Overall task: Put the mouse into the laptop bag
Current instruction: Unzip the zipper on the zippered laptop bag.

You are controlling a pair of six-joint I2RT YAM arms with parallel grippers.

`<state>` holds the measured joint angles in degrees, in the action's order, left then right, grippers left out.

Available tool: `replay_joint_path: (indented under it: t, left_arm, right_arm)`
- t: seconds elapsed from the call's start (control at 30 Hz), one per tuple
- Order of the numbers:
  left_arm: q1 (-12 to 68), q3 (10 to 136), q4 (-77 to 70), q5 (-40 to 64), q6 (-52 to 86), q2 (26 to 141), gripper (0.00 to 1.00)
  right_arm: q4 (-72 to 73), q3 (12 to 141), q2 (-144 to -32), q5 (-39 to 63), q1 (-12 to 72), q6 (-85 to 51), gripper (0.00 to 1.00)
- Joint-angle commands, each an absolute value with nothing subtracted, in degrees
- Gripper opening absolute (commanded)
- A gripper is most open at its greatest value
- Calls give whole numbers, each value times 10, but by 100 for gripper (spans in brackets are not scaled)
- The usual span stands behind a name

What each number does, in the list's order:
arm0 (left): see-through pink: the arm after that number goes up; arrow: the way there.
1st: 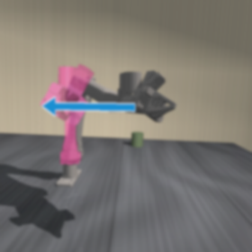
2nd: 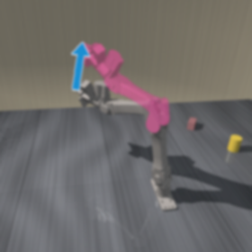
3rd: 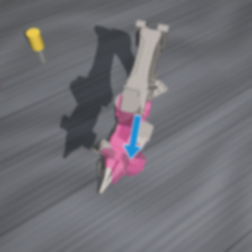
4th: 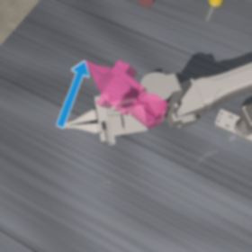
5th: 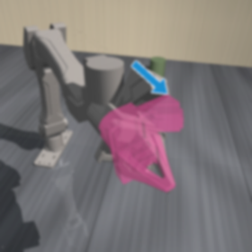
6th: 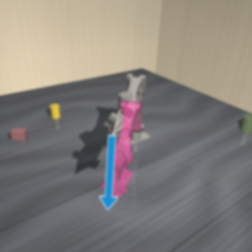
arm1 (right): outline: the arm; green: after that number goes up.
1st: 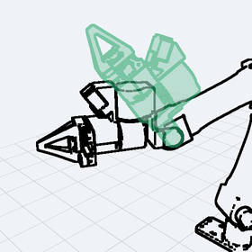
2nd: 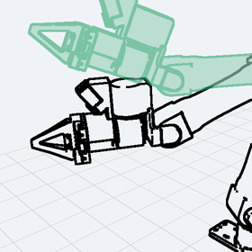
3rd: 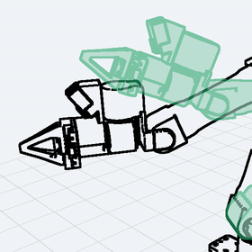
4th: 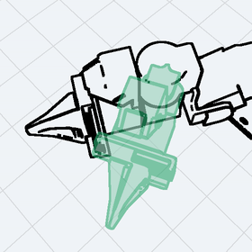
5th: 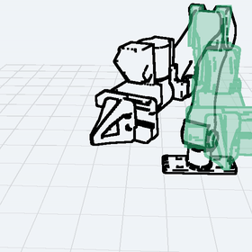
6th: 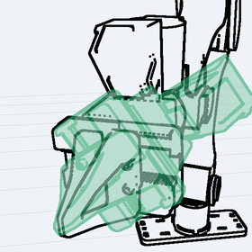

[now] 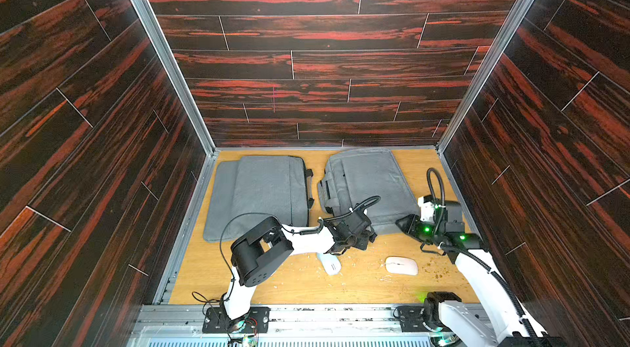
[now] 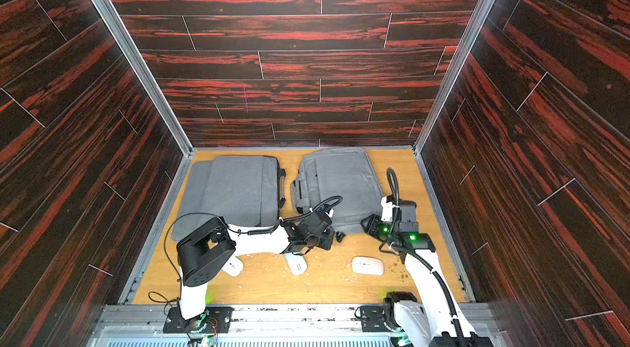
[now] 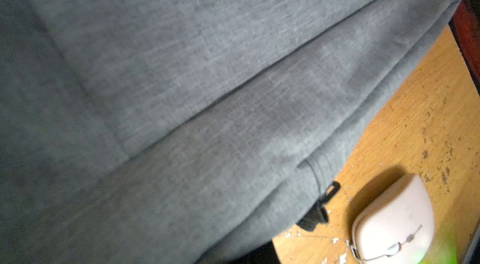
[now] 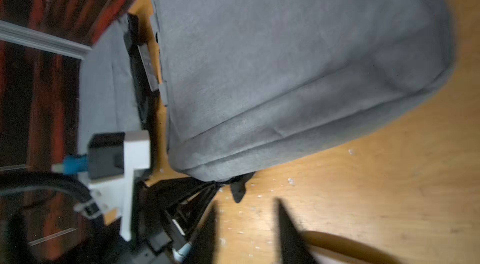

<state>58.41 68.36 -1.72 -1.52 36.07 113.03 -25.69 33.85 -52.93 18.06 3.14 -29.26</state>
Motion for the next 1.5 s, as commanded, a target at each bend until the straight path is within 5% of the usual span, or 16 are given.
replay_joint_path:
  t: [0.0,0.2,0.47,0.57,0.63,0.7,1.47]
  left_arm:
    - [585,693,-27,-8,368,1098,0]
    - [586,690,-31,4,383,1096,0]
    - [588,686,-30,5,389,1094,0]
    - [588,688,-31,7,390,1093,0]
    - [588,687,-31,8,390,1092,0]
    - [588,685,-29,7,388,1089,0]
    - [556,612,-16,-30,371,1078,0]
  right_arm:
    - [-208,291,-529,227,52,-342,54]
    - [-120,273,-606,195,172,-368,60]
    - [-66,305,-705,161,188,-351,58]
    - [-42,308,-731,166,188,-347,46]
    - [-35,309,-739,167,189,-347,11]
    - [-35,308,-738,161,188,-346,0]
    - [-166,294,-631,138,-12,-265,0]
